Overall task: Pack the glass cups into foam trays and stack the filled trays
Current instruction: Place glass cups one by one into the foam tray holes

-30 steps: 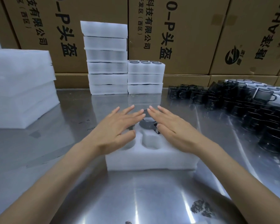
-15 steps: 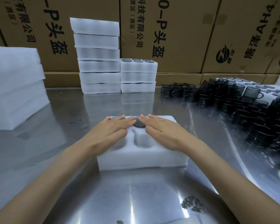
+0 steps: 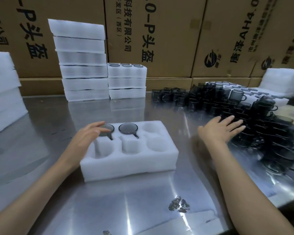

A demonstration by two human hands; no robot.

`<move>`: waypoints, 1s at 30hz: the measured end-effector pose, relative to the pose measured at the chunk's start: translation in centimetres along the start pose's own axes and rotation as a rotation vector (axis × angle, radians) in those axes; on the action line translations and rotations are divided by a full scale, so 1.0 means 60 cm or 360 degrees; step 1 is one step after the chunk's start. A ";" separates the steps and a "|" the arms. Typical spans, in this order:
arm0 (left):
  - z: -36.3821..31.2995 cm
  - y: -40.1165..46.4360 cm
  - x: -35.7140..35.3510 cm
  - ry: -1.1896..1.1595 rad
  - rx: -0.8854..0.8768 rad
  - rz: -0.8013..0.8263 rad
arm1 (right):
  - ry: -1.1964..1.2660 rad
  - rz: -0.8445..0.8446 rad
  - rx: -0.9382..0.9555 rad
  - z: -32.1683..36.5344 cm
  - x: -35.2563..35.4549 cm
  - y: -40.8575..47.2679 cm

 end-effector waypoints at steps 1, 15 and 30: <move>0.000 0.001 0.000 0.0000 0.0004 0.0000 | -0.0012 0.0029 -0.0052 -0.008 0.000 0.006; 0.009 0.003 0.000 -0.0130 0.0023 0.0003 | 0.0130 0.0037 0.0482 0.031 -0.002 -0.033; 0.011 0.001 -0.004 -0.0165 0.0080 -0.0038 | 0.0523 0.0635 0.0970 0.083 -0.009 -0.069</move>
Point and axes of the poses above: each hand's wrist, its own y-axis towards the middle knuckle, its own x-axis out of the back of the hand, z = x × y, the point moved 2 cm from there along y, towards the middle knuckle, and after that the axes turned 12 degrees about y, right-handed, at the moved point
